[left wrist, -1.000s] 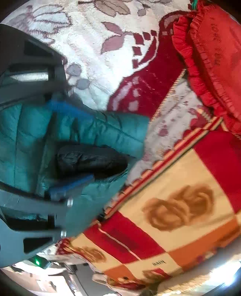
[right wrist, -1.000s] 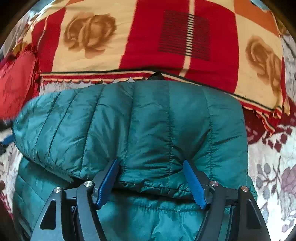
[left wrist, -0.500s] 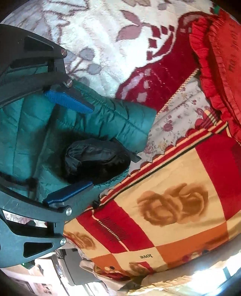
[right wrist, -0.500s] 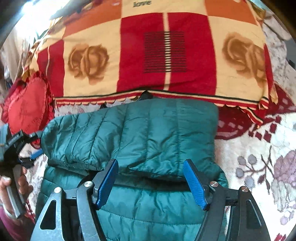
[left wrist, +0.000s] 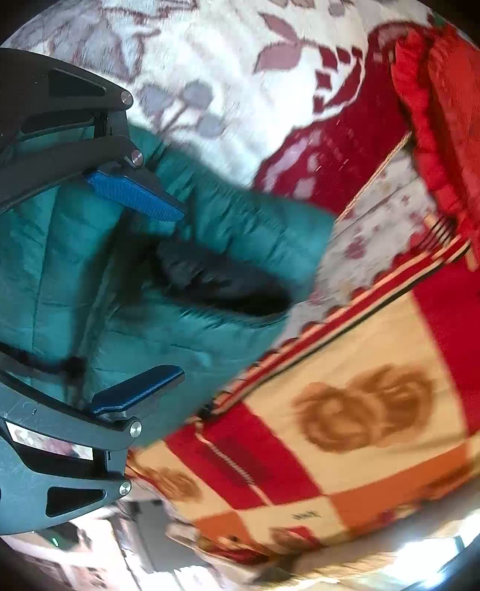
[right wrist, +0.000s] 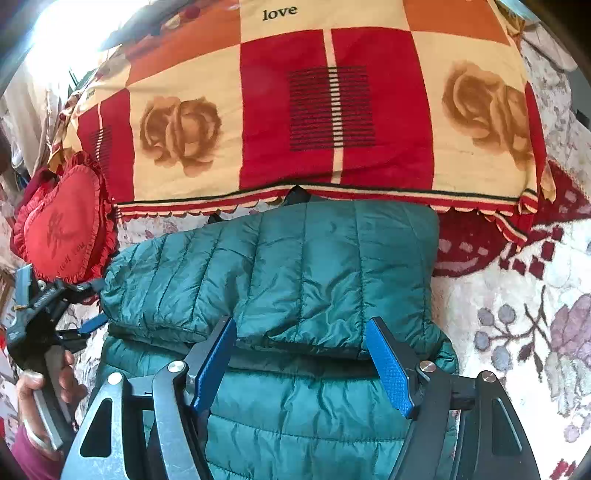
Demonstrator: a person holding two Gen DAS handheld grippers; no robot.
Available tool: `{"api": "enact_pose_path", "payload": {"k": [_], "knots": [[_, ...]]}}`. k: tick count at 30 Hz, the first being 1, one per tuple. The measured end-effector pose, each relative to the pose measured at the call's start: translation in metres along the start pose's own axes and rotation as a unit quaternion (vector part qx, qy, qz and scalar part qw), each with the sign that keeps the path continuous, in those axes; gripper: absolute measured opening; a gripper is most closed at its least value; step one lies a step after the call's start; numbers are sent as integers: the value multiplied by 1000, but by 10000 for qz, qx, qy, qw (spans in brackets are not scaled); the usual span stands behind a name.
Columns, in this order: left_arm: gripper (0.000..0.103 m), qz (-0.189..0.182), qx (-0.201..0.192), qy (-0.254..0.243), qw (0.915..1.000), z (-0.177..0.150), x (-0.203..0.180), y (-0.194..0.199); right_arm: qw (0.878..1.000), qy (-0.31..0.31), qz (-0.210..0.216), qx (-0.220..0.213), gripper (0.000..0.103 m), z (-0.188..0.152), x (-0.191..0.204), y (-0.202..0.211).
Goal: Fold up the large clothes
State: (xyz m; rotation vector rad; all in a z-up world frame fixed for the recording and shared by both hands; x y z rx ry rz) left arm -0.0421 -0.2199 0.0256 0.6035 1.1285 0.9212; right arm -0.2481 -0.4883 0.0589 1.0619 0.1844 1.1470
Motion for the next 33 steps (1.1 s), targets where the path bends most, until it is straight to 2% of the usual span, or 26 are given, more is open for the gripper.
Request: {"api": "enact_pose_path", "payload": {"k": [4,6,7,11,14,17,20,22,24,25,29,33], "knots": [[80,169,-45,-215,9996,-10,-13,-12,10000,8,-58,-68,70,4,0,6],[53,125,-155,-486,9986,-10,-23,-8,9999,12,-114,-118,70,7,0,8],[26,202,-232,-596,9977,-8,-25,-5,9999,14,-123,-116,70,9,0,8],[16,167,-319,-619,9974,6,-19,2,9994,85,-226,-227,70,20,2,6],[15,246,-411,-739,9961,9,-8,6,9994,28,-193,-293,70,28,3,0],[15,368,-345,-708,9962,4,7,3,9994,71,-243,-238,70,31,5,-15],[15,531,-244,-702,9958,-5,19,-7,9987,242,-437,34,70,25,5,-47],[15,509,-187,-716,9960,-8,20,-10,9970,347,-640,254,70,15,1,-69],[20,492,-216,-743,9958,-8,18,-9,9939,609,-876,291,70,6,0,-83],[26,495,-235,-740,9958,-7,17,-8,9915,779,-1009,252,70,3,1,-85],[58,648,-380,-690,9948,-1,16,6,9917,774,-995,265,70,5,1,-70],[59,704,-945,-800,9898,14,5,35,9954,613,-731,-12,70,16,2,-42]]}}
Point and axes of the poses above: each gripper's, at about its wrist camera, not at the fingertips, and y roughly against the way its jaws point, x to its left, z to its top, the point moved 6 cm from there along -y, roughly the way its jaws point, and after that the axes turned 3 degrees about z, right-handed, at the moved point
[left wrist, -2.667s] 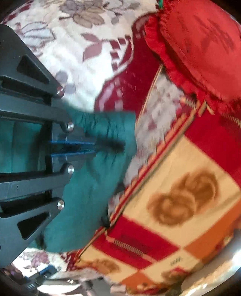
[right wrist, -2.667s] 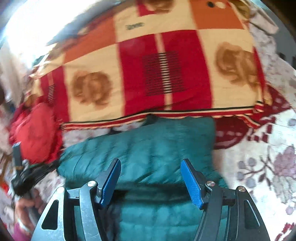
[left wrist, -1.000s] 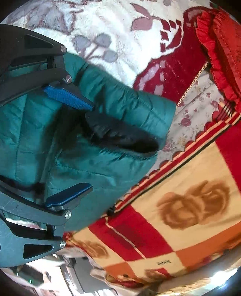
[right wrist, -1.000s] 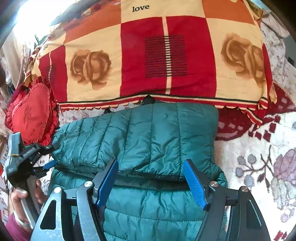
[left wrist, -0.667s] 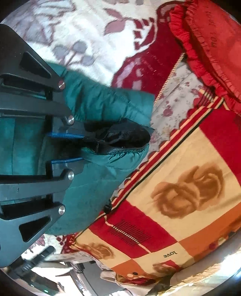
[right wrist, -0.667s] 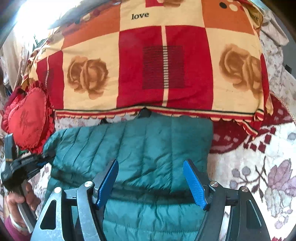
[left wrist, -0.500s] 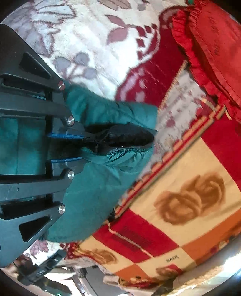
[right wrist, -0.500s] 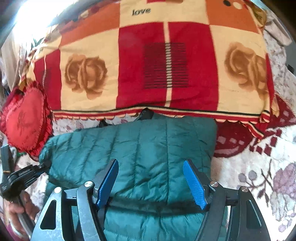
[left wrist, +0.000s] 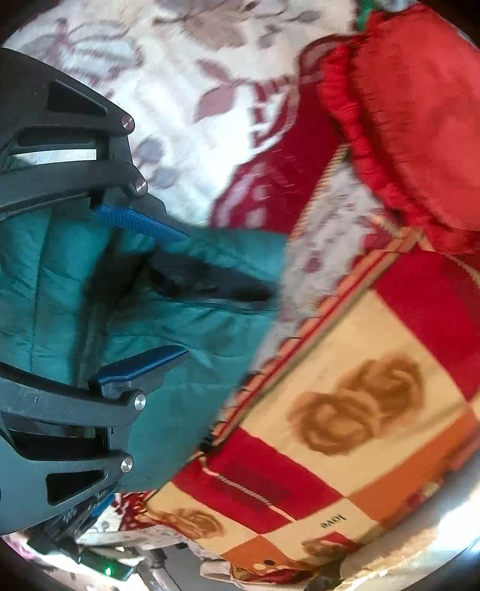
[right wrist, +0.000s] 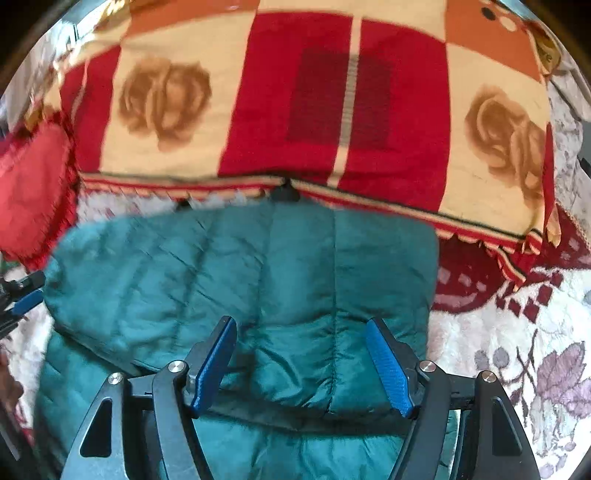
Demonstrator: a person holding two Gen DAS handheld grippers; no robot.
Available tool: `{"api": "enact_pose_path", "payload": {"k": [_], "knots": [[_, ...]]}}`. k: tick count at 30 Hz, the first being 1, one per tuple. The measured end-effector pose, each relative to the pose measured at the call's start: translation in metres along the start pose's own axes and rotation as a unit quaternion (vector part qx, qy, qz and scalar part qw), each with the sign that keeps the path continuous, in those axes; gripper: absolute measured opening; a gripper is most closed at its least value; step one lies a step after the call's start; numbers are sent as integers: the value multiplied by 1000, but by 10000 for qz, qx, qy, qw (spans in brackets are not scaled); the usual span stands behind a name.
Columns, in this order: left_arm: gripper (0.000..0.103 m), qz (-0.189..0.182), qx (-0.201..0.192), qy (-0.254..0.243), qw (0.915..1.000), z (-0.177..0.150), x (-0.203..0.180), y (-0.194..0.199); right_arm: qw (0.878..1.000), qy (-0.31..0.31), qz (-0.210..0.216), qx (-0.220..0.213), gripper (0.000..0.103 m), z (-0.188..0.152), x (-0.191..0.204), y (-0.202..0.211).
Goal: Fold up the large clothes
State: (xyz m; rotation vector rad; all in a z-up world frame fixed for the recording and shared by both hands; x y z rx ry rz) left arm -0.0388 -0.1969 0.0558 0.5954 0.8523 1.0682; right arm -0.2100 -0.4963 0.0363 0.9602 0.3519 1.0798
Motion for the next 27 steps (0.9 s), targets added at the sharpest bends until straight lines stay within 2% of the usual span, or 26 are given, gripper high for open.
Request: {"api": "enact_pose_path", "payload": {"k": [2,5,7,9,12,13,16,19,22,25,27], "knots": [[70,6,-281,-57,9996,10,-9,9,9999,-38,-63,-142,70,10,-2,5],[71,113,-419,-197,9989,17,-23,5,9995,-231,-96,-185,70,24,-8,1],[71,234,-264,-345,9988,18,-32,-15,9993,-293,-123,-195,70,31,-11,-9],[71,522,-100,-455,9976,17,-33,-36,9993,-271,-190,-154,70,36,-12,-21],[71,916,315,-526,9939,9,-23,-71,9988,-357,-331,-110,70,39,-20,-41],[71,927,429,-467,9937,6,-18,-81,9984,-403,-391,-103,70,40,-24,-47],[74,917,383,-485,9939,0,-12,-90,9977,-511,-433,97,70,33,-34,-70],[80,1079,316,-927,9893,-6,-18,-94,9976,-483,-451,200,70,23,-37,-85],[80,1114,260,-1024,9881,-9,-19,-95,9974,-400,-562,206,70,22,-35,-82],[80,1009,280,-928,9902,-11,-18,-94,9974,-350,-607,142,70,23,-29,-60],[80,939,275,-871,9914,-11,-17,-94,9987,-305,-406,-72,70,23,-20,-36]]}}
Point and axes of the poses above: each gripper's, at about its wrist camera, not at the fingertips, and y roughly against the way its jaws point, x to its left, z to its top, the point moved 6 cm from there along -y, roughly the way its jaws point, and after that the axes turned 3 degrees about z, right-handed, at the moved point
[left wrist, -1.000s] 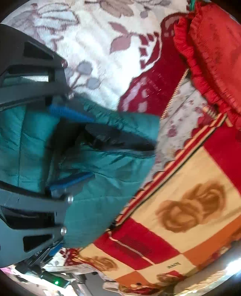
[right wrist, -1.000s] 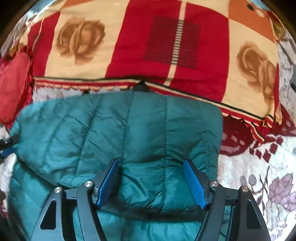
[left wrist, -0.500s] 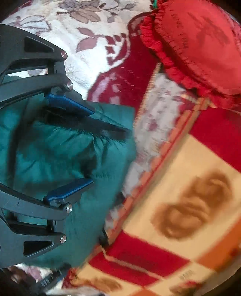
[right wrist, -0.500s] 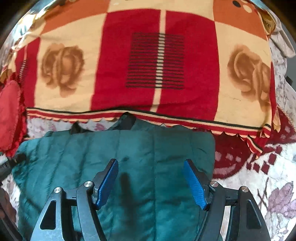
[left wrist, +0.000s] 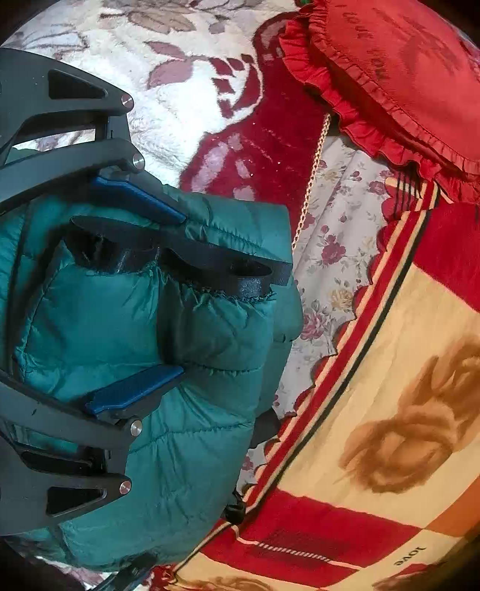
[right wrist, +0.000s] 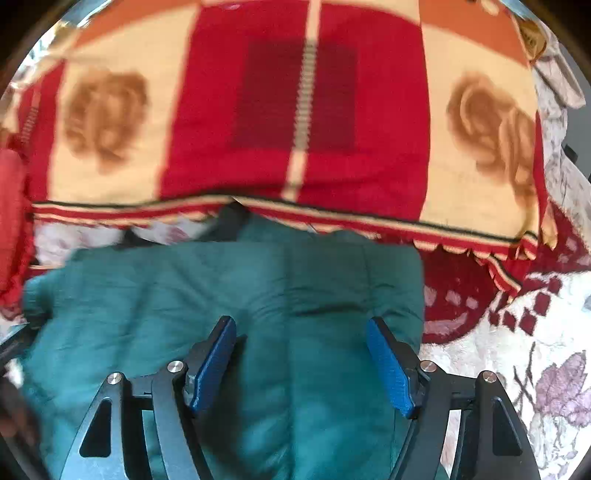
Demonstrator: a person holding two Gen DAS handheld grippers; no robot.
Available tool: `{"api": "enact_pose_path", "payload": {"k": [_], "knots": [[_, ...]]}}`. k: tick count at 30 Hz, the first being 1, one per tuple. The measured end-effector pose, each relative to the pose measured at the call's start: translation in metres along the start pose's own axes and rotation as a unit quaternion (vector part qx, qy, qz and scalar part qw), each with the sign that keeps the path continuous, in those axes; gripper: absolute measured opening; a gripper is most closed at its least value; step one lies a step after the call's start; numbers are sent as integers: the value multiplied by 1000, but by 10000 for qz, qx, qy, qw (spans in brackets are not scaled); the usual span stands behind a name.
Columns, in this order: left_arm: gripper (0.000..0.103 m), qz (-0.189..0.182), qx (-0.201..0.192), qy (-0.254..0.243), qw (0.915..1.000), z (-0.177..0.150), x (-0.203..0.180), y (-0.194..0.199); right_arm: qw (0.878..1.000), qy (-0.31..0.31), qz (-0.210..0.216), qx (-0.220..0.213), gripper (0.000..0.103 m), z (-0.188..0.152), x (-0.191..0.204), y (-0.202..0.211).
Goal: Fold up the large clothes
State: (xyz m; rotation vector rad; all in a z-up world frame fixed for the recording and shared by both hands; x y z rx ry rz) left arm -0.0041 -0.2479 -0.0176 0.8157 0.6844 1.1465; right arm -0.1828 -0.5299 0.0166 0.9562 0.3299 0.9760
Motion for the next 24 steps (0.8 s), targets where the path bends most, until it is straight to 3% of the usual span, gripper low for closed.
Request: {"api": "enact_pose_path", "payload": {"k": [4,6,11,18,24], "knots": [[79,-271,-76,76,9996,3,1,10,9991,255,268,-183,74,-8,18,31],[79,-711,-222,304,9968,4,1,29,9988,386,258,-150,75,-16,24,35],[79,-1066,-429,373,9927,3,-9,59,9991,357,220,-19,75,-35,25,29],[79,-576,9,-48,9983,-28,-15,34,9994,304,97,126,76,-50,23,11],[81,-374,-8,-351,9987,-35,-15,26,9991,343,14,233,78,-56,21,0]]}}
Point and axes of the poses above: each gripper's, at about its wrist camera, not at the fingertips, and y roughly against the way its jaws point, x to its left, z to its top, the point moved 6 cm from there along -y, roughly the way its jaws point, and after that the axes turned 3 degrees about z, right-handed, at the moved point
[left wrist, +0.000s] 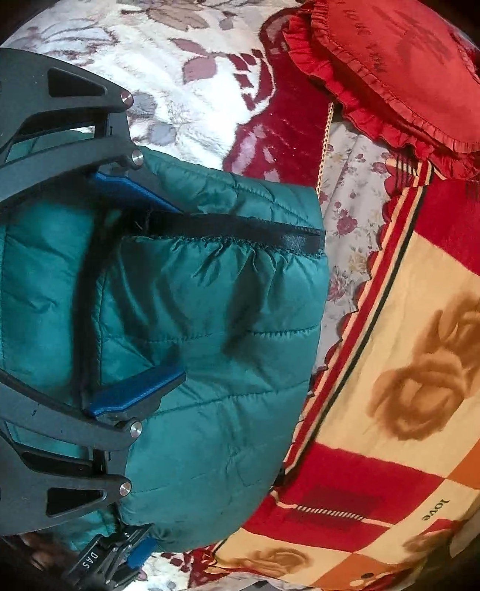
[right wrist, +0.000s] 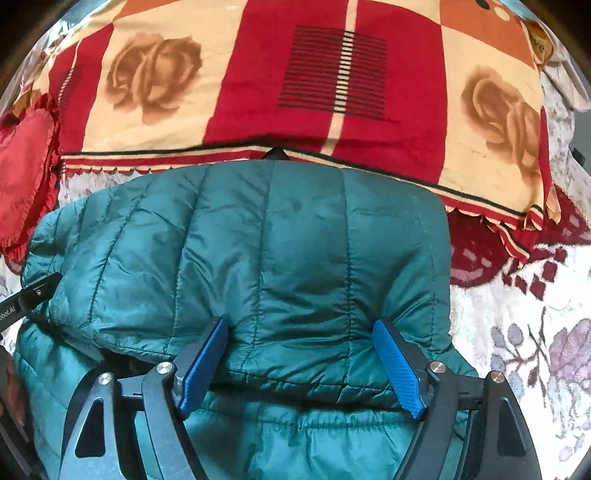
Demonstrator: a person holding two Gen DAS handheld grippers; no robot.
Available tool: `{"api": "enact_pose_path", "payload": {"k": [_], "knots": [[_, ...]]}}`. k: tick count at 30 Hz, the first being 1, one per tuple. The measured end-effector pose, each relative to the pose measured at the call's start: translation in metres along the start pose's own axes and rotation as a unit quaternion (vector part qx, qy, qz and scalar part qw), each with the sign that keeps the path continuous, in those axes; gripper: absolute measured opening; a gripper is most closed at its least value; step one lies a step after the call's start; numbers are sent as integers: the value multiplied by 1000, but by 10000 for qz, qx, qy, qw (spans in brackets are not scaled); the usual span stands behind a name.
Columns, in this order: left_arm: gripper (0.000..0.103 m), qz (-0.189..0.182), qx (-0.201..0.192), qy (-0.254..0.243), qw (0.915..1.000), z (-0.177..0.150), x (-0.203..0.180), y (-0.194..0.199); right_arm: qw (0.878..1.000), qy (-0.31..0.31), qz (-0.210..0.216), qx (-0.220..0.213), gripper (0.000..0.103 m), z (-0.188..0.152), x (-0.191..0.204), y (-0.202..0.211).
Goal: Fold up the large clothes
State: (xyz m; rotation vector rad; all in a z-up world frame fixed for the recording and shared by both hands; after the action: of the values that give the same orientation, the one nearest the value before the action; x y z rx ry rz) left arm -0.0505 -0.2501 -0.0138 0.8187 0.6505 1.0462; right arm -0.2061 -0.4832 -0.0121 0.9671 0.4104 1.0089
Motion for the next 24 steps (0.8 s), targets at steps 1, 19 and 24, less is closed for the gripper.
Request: {"api": "enact_pose_path", "payload": {"k": [1,19,24], "knots": [[81,-21,42,23,10000,-1,1,1,10000,-2,4,14,78,0,0,3],[81,-489,180,561,9971,-23,23,44,9999,-75,-125,39,78,-19,-9,24],[81,-558,177,483,9971,-38,28,66,9999,74,-5,-131,78,-24,0,56]]}}
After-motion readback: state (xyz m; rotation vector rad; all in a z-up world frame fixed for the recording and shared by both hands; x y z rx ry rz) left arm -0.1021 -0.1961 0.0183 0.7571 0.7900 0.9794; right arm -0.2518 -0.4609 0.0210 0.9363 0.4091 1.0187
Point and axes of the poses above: each gripper's, at about its wrist camera, not at the fingertips, and y roughly against the way its jaws point, x to its left, z to its top, the point moved 6 cm from there along -y, roughly the way its jaws point, and after that the axes turned 3 degrees about z, right-handed, at the moved point
